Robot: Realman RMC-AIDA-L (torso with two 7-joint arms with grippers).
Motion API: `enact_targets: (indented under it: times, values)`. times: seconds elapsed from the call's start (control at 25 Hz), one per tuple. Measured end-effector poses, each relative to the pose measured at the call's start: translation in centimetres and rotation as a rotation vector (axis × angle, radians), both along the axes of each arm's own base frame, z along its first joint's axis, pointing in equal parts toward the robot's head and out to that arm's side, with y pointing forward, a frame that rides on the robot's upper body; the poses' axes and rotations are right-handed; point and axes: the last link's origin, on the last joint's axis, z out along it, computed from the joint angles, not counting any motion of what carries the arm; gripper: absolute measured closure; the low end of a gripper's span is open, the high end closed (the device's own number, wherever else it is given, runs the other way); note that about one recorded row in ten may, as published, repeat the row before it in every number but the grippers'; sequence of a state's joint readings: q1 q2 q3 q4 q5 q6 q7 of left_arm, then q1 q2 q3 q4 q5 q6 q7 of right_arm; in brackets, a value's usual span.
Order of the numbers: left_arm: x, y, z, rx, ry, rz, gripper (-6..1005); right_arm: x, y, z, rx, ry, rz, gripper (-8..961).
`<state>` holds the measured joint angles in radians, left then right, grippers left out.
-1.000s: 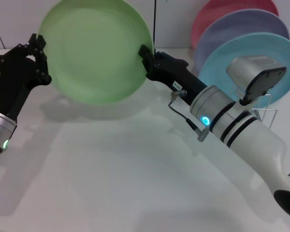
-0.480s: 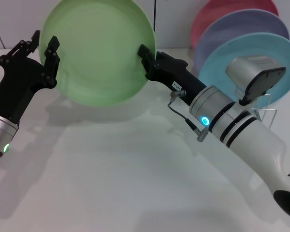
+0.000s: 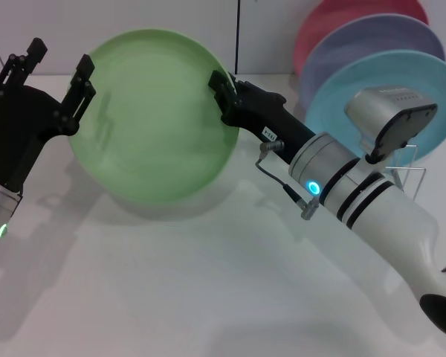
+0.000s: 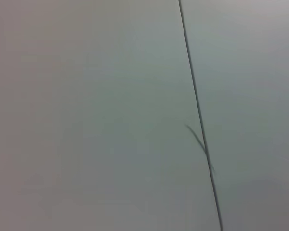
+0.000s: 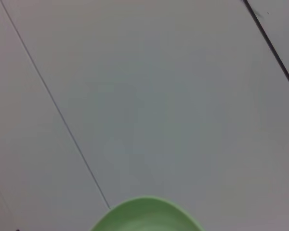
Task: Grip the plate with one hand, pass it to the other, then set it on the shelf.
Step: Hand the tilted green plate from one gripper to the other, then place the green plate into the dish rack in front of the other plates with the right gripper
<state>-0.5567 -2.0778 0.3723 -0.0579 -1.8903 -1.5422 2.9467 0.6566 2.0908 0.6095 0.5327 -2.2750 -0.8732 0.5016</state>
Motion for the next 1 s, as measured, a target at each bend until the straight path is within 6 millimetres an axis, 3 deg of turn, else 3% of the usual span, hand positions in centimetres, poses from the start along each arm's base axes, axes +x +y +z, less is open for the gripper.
enact_targets:
  times: [0.24,1.0]
  values:
    - [-0.6,-0.2,1.0,0.05,-0.022,0.019,332,0.1,-0.1,0.0,-0.001,-0.002,-0.002,863]
    - [-4.2,0.3,4.9,0.23,-0.071,0.205,331,0.2,0.0,0.7,0.047,-0.026,0.04,862]
